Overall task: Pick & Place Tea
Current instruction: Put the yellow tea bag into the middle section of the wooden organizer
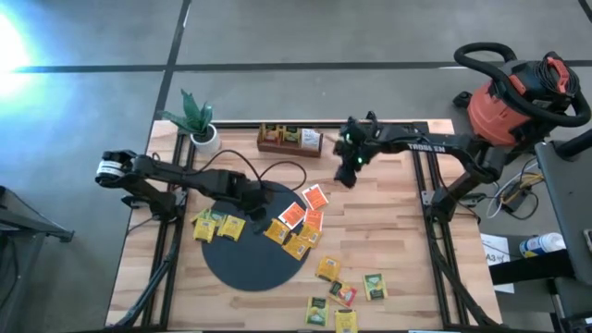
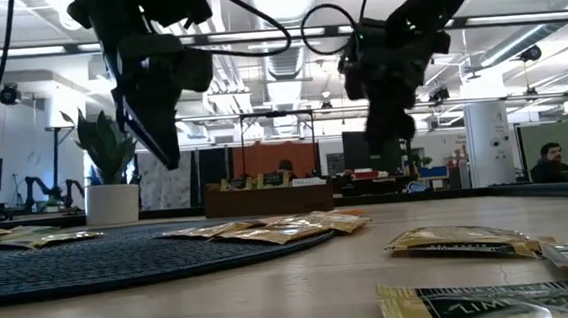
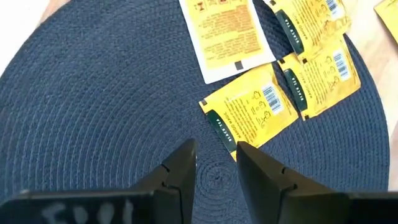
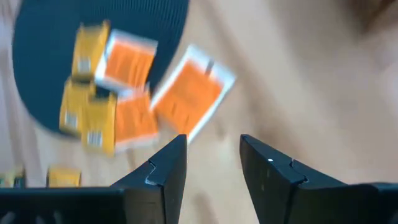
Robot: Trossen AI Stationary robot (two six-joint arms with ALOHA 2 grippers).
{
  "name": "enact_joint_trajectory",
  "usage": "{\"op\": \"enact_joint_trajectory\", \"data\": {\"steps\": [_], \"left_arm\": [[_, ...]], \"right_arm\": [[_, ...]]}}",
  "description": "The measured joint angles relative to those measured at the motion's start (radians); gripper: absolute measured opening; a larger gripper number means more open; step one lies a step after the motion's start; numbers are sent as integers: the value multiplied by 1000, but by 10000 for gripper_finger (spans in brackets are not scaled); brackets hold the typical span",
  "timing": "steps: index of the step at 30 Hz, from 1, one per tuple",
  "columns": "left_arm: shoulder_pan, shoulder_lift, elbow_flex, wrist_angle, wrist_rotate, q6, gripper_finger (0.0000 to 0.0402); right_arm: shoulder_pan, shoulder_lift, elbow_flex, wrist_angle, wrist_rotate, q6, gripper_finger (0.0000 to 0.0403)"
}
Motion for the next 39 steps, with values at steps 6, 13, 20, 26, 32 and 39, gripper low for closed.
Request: {"op": "enact_joint_trajectory", "data": {"steps": [6,13,20,26,32,39], "left_arm": [[-7,0,3,3,0,45,110],[-6,8,-16,37,-43,274,110],[-14,8,-40,97,-44,282,110],[-16,8,-82,231,-44,293,110],[-22,8,-118,257,-43,288,110],[-33,8,-148,262,-43,269,110]], "right_arm": [[143,-60,-138,-10,1,144,146],[370,-201,-269,55,7,582,146],[685,-286,-297,243,64,1101,146],[893,-198,-263,331,162,1399,146],[1023,-36,-211,472,141,1570,146],[1101,166,-94,531,120,1602,146]]}}
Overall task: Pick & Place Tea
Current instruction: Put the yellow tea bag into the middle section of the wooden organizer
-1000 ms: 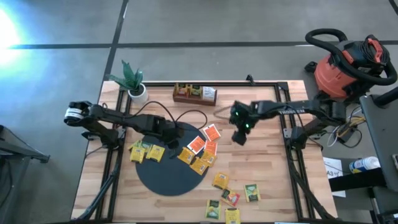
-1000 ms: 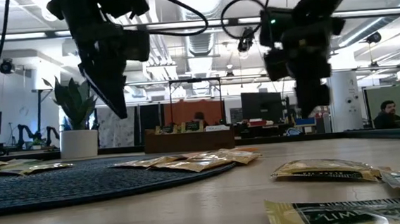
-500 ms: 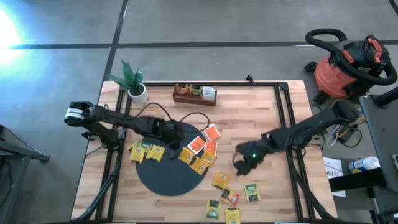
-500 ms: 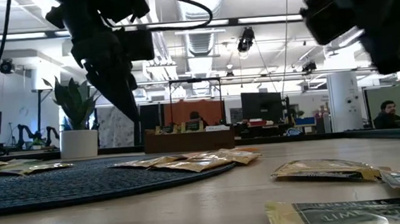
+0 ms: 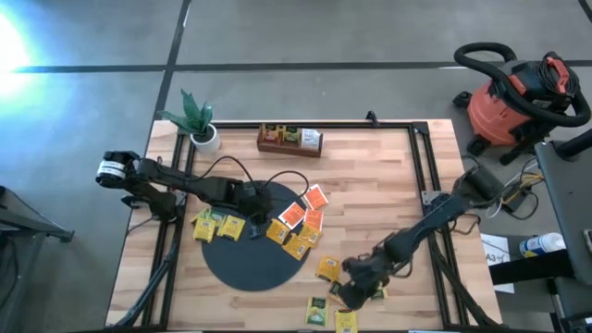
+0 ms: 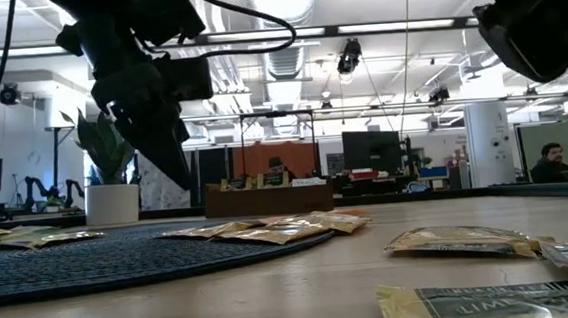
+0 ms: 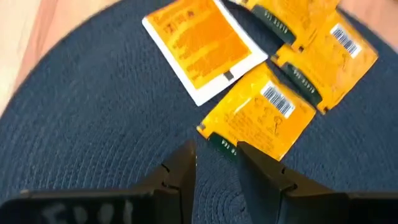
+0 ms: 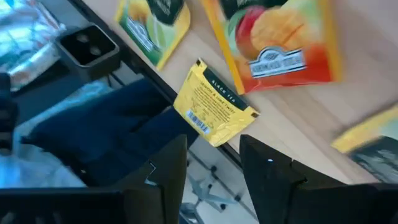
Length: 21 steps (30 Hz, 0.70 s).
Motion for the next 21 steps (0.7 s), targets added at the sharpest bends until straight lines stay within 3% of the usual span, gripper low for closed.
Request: {"op": "enact_joint_trajectory", "data": {"steps": [7,16,21], "left_arm": [[-9,0,-22,7,1,-10,110],[-13,0,-28,9,1,-17,110],[-13,0,-29,10,2,-27,110]], "right_arm": [[33,129,89,21,-10,-32,146],[31,134,54,49,16,-62,146],[37,134,23,166,15,-62,146]]}}
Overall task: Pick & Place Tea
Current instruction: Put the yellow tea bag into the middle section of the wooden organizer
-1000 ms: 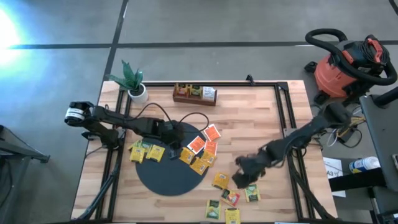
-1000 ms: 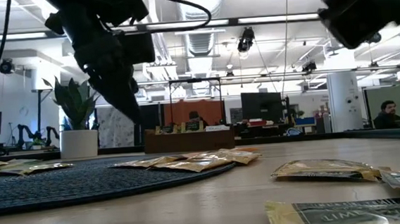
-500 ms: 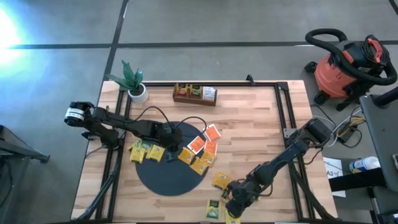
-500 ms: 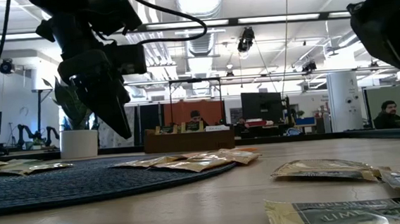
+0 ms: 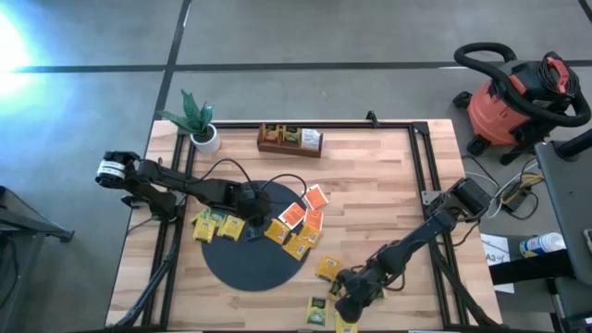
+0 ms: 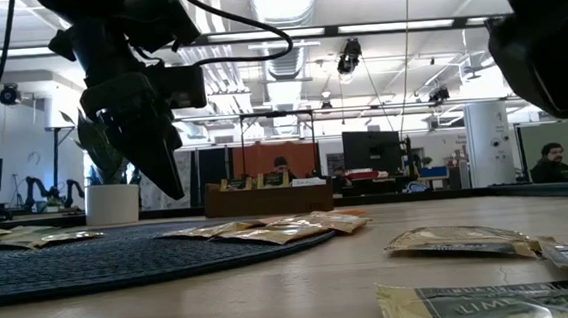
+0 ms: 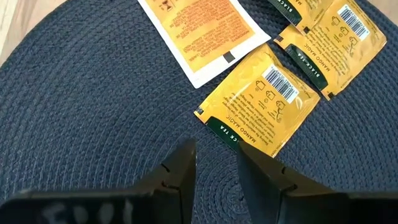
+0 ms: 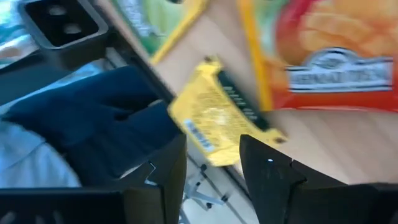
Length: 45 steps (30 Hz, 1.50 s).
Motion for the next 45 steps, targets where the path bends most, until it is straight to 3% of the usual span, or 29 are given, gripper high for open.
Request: {"op": "enact_joint_trajectory", "data": {"steps": [13,23,35,40,45], "left_arm": [[0,0,-1,1,-1,2,110],[0,0,-3,1,-1,3,110],[0,0,-5,0,-1,-25,110],[0,0,-5,0,-1,-43,110],[0,0,-5,12,-1,-79,110]], "right_arm": [[4,109,6,126,-20,12,146],[-35,66,11,-105,45,-118,146],[-258,23,9,-238,268,-427,146],[-383,21,25,-238,303,-548,146],[-425,-3,70,-271,292,-704,146]]}}
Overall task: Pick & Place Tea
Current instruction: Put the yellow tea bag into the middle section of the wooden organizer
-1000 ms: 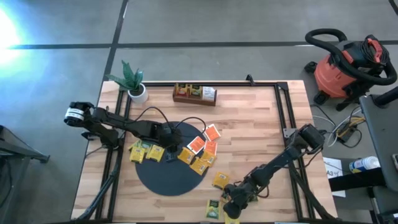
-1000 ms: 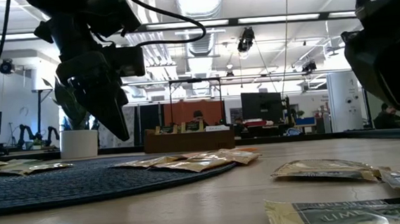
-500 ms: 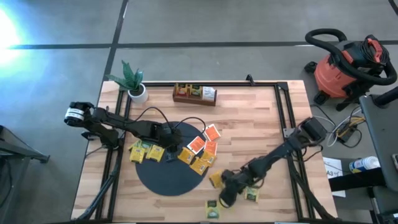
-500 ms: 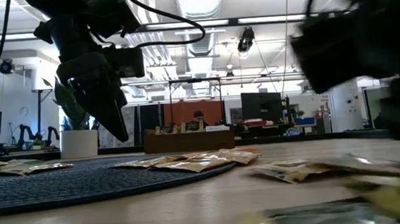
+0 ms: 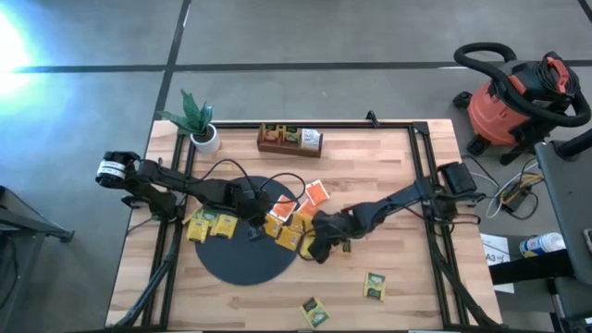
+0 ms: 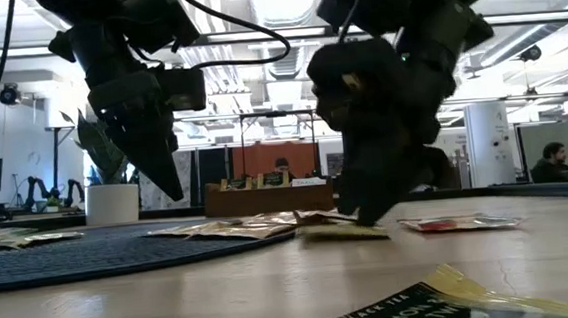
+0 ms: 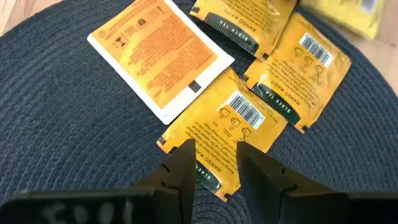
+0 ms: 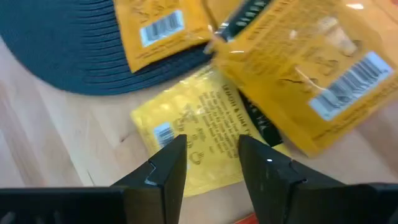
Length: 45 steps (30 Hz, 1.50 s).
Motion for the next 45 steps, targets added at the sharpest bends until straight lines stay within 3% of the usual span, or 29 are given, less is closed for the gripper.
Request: {"op": "enact_joint_trajectory", "data": {"steps": [8,17,23,34,45], "left_arm": [[1,0,0,46,0,27,110],[2,19,0,254,76,26,110],[-2,135,19,414,158,-16,110],[-72,382,190,415,271,-110,110],[-161,530,335,421,219,-156,110]], "right_arm": [[19,0,-1,-135,-77,30,146],[56,-86,-6,-173,38,142,146],[10,-72,-16,-147,31,202,146],[1,-22,-15,-121,37,214,146],[1,-15,-19,-101,49,198,146]]}}
